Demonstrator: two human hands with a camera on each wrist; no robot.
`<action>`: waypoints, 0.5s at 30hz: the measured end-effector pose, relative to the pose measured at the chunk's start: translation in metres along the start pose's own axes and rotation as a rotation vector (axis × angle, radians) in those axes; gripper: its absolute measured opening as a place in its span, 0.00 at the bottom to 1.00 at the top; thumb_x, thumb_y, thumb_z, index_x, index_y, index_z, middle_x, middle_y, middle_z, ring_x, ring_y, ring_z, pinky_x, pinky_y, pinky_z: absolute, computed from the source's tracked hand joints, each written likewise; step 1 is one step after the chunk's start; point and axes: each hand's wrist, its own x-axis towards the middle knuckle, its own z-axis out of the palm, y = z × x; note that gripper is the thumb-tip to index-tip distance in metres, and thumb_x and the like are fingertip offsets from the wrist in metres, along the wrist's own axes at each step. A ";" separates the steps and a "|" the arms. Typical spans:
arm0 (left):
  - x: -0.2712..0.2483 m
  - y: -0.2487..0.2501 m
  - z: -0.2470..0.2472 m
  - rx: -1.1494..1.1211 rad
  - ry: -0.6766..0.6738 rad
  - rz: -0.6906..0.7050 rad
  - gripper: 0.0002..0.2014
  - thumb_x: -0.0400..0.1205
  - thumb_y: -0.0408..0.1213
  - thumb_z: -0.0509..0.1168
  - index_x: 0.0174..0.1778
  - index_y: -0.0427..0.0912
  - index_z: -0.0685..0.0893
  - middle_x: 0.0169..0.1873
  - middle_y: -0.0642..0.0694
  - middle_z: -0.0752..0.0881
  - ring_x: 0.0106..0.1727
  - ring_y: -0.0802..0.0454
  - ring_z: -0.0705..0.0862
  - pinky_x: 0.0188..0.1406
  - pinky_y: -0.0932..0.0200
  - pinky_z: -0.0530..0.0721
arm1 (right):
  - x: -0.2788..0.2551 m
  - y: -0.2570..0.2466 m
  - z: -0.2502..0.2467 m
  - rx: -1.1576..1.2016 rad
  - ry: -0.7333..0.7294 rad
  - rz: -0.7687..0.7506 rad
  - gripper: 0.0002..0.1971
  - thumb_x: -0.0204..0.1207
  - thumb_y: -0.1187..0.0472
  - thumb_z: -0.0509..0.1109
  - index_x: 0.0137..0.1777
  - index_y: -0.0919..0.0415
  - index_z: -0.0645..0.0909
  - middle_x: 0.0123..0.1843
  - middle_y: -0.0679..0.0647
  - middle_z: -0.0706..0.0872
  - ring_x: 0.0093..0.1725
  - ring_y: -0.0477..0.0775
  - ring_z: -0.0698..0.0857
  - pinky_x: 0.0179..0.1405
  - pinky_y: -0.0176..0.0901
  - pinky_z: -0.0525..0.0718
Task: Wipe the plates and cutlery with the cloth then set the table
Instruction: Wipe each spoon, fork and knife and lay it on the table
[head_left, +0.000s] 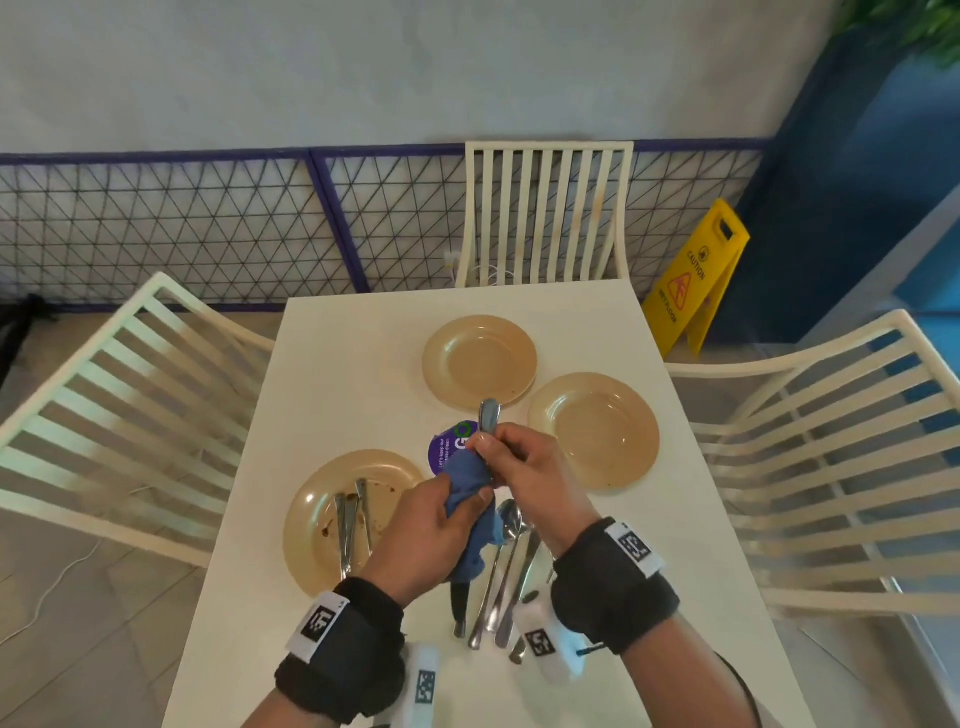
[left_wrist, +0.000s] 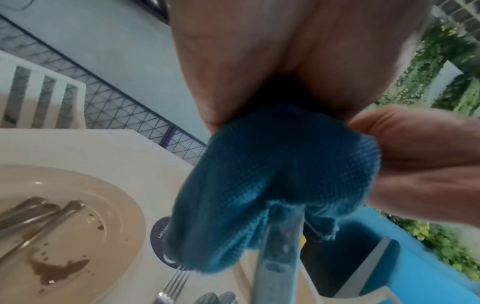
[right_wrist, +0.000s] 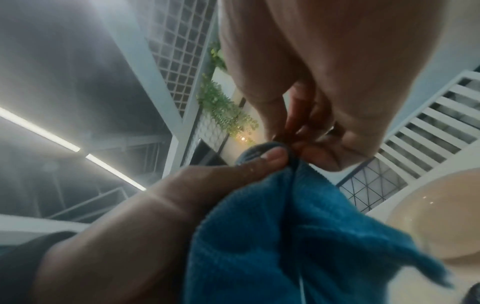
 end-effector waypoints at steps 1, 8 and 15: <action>0.001 -0.002 0.001 0.018 -0.016 -0.002 0.12 0.87 0.48 0.63 0.47 0.43 0.83 0.33 0.51 0.86 0.31 0.65 0.83 0.31 0.70 0.77 | 0.003 0.001 -0.001 0.016 0.030 0.000 0.12 0.84 0.59 0.70 0.43 0.67 0.87 0.36 0.55 0.87 0.38 0.49 0.83 0.45 0.51 0.84; -0.009 -0.021 -0.006 0.058 -0.197 -0.047 0.08 0.87 0.47 0.63 0.44 0.52 0.81 0.38 0.54 0.87 0.39 0.70 0.85 0.39 0.75 0.77 | 0.017 0.001 -0.040 0.296 0.206 0.080 0.10 0.86 0.62 0.65 0.49 0.65 0.87 0.43 0.62 0.85 0.39 0.52 0.81 0.43 0.44 0.84; -0.001 -0.021 0.011 0.070 -0.202 -0.068 0.13 0.86 0.52 0.62 0.45 0.46 0.81 0.38 0.50 0.86 0.38 0.60 0.84 0.37 0.67 0.76 | 0.011 0.021 -0.046 0.290 0.223 0.118 0.10 0.85 0.62 0.67 0.51 0.68 0.87 0.40 0.56 0.87 0.38 0.50 0.82 0.45 0.44 0.84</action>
